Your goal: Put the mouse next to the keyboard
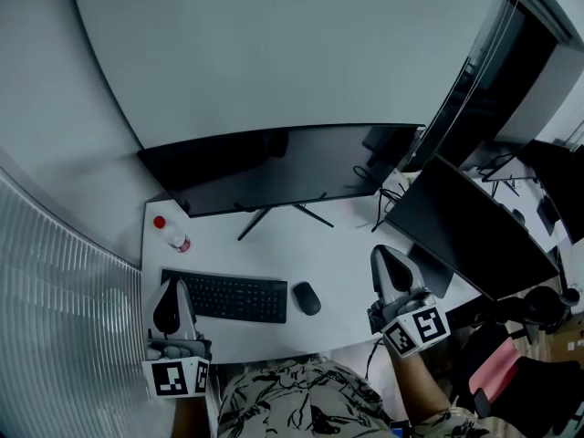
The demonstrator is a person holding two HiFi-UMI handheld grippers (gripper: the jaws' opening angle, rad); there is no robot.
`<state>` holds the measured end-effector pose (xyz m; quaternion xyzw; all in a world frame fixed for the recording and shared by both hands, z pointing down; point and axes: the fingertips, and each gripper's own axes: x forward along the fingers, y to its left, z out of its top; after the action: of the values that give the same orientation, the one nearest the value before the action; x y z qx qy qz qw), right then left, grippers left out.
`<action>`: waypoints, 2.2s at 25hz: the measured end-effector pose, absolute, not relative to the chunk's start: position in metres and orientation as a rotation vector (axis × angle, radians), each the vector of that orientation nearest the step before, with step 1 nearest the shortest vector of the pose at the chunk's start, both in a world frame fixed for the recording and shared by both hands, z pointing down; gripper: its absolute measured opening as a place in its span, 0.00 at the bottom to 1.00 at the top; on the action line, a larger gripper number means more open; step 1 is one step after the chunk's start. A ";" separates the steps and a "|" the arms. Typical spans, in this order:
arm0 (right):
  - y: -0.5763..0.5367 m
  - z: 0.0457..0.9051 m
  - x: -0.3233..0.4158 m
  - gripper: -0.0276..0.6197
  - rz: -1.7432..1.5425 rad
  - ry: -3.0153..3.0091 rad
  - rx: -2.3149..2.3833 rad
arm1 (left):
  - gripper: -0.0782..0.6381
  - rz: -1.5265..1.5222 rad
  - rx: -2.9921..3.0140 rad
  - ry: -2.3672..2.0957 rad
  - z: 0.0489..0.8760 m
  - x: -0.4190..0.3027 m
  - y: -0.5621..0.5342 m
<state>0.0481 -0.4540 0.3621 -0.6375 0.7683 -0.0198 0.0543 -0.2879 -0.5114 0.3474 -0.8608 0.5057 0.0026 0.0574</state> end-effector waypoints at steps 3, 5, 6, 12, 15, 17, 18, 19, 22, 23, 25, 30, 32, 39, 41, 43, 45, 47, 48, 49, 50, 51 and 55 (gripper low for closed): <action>-0.447 0.350 0.057 0.05 -0.016 2.306 -1.954 | 0.10 0.015 -2.590 1.554 0.342 -0.295 -0.512; -0.442 0.344 0.062 0.05 0.007 2.288 -1.962 | 0.10 0.014 -2.572 1.571 0.340 -0.302 -0.512; -0.439 0.343 0.065 0.05 0.014 2.279 -1.968 | 0.10 0.016 -2.563 1.580 0.339 -0.305 -0.512; -0.429 0.335 0.080 0.05 0.060 2.234 -2.021 | 0.10 0.022 -2.528 1.618 0.337 -0.322 -0.515; -0.423 0.333 0.087 0.05 0.081 2.212 -2.045 | 0.10 0.026 -2.516 1.639 0.340 -0.335 -0.514; -0.418 0.332 0.093 0.05 0.098 2.197 -2.064 | 0.10 0.023 -2.528 1.647 0.344 -0.342 -0.513; -0.415 0.331 0.096 0.05 0.106 2.188 -2.075 | 0.10 0.019 -2.526 1.656 0.346 -0.345 -0.512; -0.412 0.331 0.099 0.05 0.113 2.178 -2.087 | 0.11 0.014 -2.520 1.667 0.347 -0.349 -0.512; -0.406 0.334 0.108 0.05 0.117 2.157 -2.128 | 0.11 0.010 -2.502 1.699 0.348 -0.358 -0.513; -0.405 0.337 0.110 0.05 0.112 2.151 -2.143 | 0.11 0.009 -2.499 1.708 0.349 -0.360 -0.513; -0.402 0.341 0.114 0.05 0.104 2.143 -2.164 | 0.11 0.005 -2.489 1.722 0.350 -0.364 -0.514; -0.398 0.343 0.115 0.05 0.119 2.139 -2.178 | 0.11 0.020 -2.489 1.748 0.350 -0.371 -0.514; -0.398 0.344 0.115 0.05 0.120 2.140 -2.186 | 0.11 0.016 -2.497 1.739 0.351 -0.368 -0.513; -0.400 0.345 0.111 0.05 0.121 2.145 -2.198 | 0.11 0.020 -2.499 1.711 0.347 -0.363 -0.513; -0.401 0.346 0.109 0.05 0.118 2.152 -2.195 | 0.11 0.023 -2.498 1.707 0.345 -0.364 -0.513; -0.401 0.348 0.107 0.05 0.114 2.159 -2.197 | 0.11 0.026 -2.497 1.711 0.344 -0.366 -0.512; -0.402 0.350 0.107 0.05 0.104 2.162 -2.201 | 0.11 0.026 -2.498 1.708 0.343 -0.366 -0.511; -0.404 0.351 0.106 0.05 0.097 2.163 -2.202 | 0.11 0.030 -2.498 1.704 0.341 -0.365 -0.512; -0.404 0.351 0.105 0.05 0.096 2.164 -2.202 | 0.11 0.033 -2.499 1.704 0.340 -0.365 -0.512; -0.404 0.351 0.105 0.05 0.096 2.167 -2.202 | 0.11 0.034 -2.501 1.705 0.340 -0.365 -0.512; -0.404 0.352 0.104 0.05 0.096 2.170 -2.200 | 0.11 0.035 -2.501 1.706 0.340 -0.365 -0.512; -0.405 0.352 0.104 0.05 0.095 2.172 -2.198 | 0.11 0.036 -2.501 1.706 0.341 -0.365 -0.512; -0.405 0.353 0.102 0.05 0.077 2.177 -2.190 | 0.11 0.064 -2.512 1.698 0.338 -0.361 -0.510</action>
<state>0.1023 -0.4047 0.3529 -0.7086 0.7046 0.0249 0.0262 -0.3615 -0.5102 0.3379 -0.8271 0.5591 0.0211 0.0543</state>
